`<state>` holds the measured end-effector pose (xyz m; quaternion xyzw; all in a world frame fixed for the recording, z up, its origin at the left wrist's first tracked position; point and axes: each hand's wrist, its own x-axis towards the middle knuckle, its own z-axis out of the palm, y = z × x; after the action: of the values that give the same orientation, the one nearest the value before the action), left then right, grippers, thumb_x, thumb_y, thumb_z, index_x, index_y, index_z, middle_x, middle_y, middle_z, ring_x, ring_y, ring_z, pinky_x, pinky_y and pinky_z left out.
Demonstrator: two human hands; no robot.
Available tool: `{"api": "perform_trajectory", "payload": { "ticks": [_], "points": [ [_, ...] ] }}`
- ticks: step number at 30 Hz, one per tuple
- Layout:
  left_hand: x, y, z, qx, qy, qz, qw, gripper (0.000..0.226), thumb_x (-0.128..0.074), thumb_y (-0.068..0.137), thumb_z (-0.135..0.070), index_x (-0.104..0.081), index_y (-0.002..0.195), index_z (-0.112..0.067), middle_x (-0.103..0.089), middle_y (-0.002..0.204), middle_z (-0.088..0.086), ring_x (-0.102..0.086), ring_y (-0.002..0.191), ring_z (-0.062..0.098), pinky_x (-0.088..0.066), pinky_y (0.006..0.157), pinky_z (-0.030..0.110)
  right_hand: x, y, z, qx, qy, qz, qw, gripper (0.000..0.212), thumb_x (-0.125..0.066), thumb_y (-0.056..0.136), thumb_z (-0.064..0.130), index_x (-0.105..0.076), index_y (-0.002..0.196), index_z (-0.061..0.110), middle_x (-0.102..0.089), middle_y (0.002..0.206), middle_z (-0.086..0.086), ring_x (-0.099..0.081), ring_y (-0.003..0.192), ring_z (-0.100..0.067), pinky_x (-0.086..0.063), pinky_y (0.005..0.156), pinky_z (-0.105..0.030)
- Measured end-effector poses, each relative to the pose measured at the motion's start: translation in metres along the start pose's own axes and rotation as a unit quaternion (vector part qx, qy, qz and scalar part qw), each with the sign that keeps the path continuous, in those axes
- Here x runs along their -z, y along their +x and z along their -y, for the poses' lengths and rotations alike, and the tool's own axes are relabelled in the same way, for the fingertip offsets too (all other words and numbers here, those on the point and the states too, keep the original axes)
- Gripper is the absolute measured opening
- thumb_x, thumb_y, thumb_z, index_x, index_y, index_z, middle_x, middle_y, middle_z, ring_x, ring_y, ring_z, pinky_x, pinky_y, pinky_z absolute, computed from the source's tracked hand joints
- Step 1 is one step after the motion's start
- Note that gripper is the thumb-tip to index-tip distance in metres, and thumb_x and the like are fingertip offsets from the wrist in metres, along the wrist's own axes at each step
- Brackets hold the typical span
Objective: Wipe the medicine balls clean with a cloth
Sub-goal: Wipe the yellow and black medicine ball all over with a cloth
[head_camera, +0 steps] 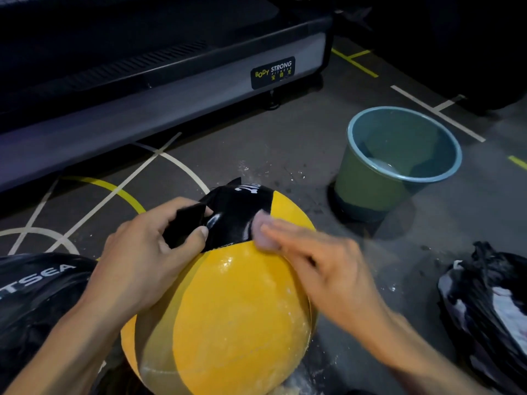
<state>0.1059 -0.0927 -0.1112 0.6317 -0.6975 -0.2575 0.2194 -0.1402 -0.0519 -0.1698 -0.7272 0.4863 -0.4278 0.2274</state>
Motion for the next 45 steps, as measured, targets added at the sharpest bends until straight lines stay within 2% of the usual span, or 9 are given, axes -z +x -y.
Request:
{"api": "perform_trajectory", "payload": {
  "ticks": [4,10,21,25,29,33,38,41,45],
  "points": [
    [-0.003,-0.002,-0.002,0.001,-0.001,-0.001,1.000,0.024,-0.066,0.090,-0.045,-0.063,0.112,-0.054,-0.072,0.085,-0.012,-0.067,0.077,0.011,-0.056,0.078,0.041,0.013,0.037,-0.049,-0.205,-0.049,-0.047,0.976,0.026,-0.062,0.101,0.033,-0.071,0.124,0.038,-0.073,0.111,0.023,-0.072,0.097,-0.002,-0.058,0.084,-0.032],
    [0.000,-0.003,0.005,0.001,-0.018,0.009,1.000,0.025,-0.065,0.091,-0.050,-0.062,0.115,-0.053,-0.072,0.086,-0.010,-0.069,0.079,0.020,-0.057,0.079,0.047,-0.007,0.005,-0.003,-0.062,0.031,-0.026,0.997,0.036,-0.062,0.099,-0.001,-0.068,0.131,0.016,-0.064,0.137,0.007,-0.056,0.131,-0.003,-0.042,0.114,-0.026],
    [-0.027,0.007,-0.044,-0.048,-0.035,-0.050,0.997,0.032,-0.056,0.091,-0.058,-0.057,0.090,-0.026,-0.060,0.065,0.003,-0.054,0.064,0.022,-0.043,0.057,0.037,0.029,0.000,-0.043,-0.224,0.078,-0.108,0.965,0.028,-0.064,0.101,0.027,-0.071,0.126,0.036,-0.071,0.122,0.017,-0.065,0.115,0.003,-0.055,0.099,-0.036],
    [-0.041,0.017,-0.079,-0.108,-0.019,-0.039,0.993,0.032,-0.056,0.093,-0.055,-0.053,0.086,-0.024,-0.052,0.061,0.000,-0.052,0.064,0.022,-0.031,0.054,0.037,0.058,-0.009,-0.055,-0.268,0.138,-0.139,0.943,0.031,-0.061,0.100,0.005,-0.072,0.126,0.019,-0.074,0.121,0.009,-0.065,0.120,-0.006,-0.052,0.106,-0.035],
    [-0.031,0.023,-0.087,-0.154,-0.112,-0.020,0.982,0.038,-0.061,0.099,-0.053,-0.056,0.088,-0.017,-0.069,0.080,-0.001,-0.069,0.087,0.022,-0.054,0.069,0.046,0.093,-0.013,-0.031,-0.224,0.162,-0.207,0.939,0.033,-0.057,0.098,-0.007,-0.069,0.126,0.005,-0.075,0.116,0.008,-0.069,0.114,-0.008,-0.052,0.094,-0.015],
    [-0.024,0.033,-0.057,-0.173,-0.176,0.070,0.966,0.024,-0.058,0.098,-0.031,-0.059,0.089,-0.009,-0.075,0.114,-0.020,-0.065,0.116,-0.003,-0.052,0.091,0.024,0.105,-0.024,-0.006,-0.178,0.144,-0.213,0.950,0.028,-0.063,0.097,0.003,-0.072,0.123,0.009,-0.075,0.118,0.002,-0.069,0.116,-0.015,-0.054,0.102,-0.032],
    [-0.039,0.027,-0.007,-0.087,-0.159,0.065,0.981,0.017,-0.059,0.092,-0.039,-0.068,0.094,-0.025,-0.072,0.120,-0.023,-0.065,0.114,-0.002,-0.055,0.095,0.050,0.053,-0.042,-0.003,-0.047,-0.053,-0.092,0.993,0.037,-0.064,0.098,0.001,-0.065,0.133,0.014,-0.064,0.138,0.002,-0.059,0.131,-0.012,-0.050,0.109,-0.041],
    [-0.029,0.021,-0.009,-0.073,-0.111,0.064,0.989,0.034,-0.058,0.088,-0.056,-0.066,0.119,-0.048,-0.065,0.125,-0.029,-0.061,0.114,-0.006,-0.054,0.096,0.044,0.034,-0.044,0.003,-0.013,-0.099,-0.094,0.991,0.036,-0.055,0.102,0.010,-0.063,0.136,0.015,-0.058,0.146,0.000,-0.052,0.139,-0.014,-0.046,0.113,-0.042],
    [-0.041,0.019,-0.008,-0.133,-0.037,0.110,0.984,0.051,-0.057,0.090,-0.069,-0.044,0.139,-0.067,-0.040,0.151,-0.037,-0.037,0.141,-0.010,-0.038,0.113,0.032,0.014,-0.041,0.020,0.028,-0.176,-0.020,0.984,0.042,-0.046,0.101,0.015,-0.061,0.141,0.018,-0.051,0.153,0.001,-0.040,0.147,-0.016,-0.043,0.115,-0.043]
  ]
}}
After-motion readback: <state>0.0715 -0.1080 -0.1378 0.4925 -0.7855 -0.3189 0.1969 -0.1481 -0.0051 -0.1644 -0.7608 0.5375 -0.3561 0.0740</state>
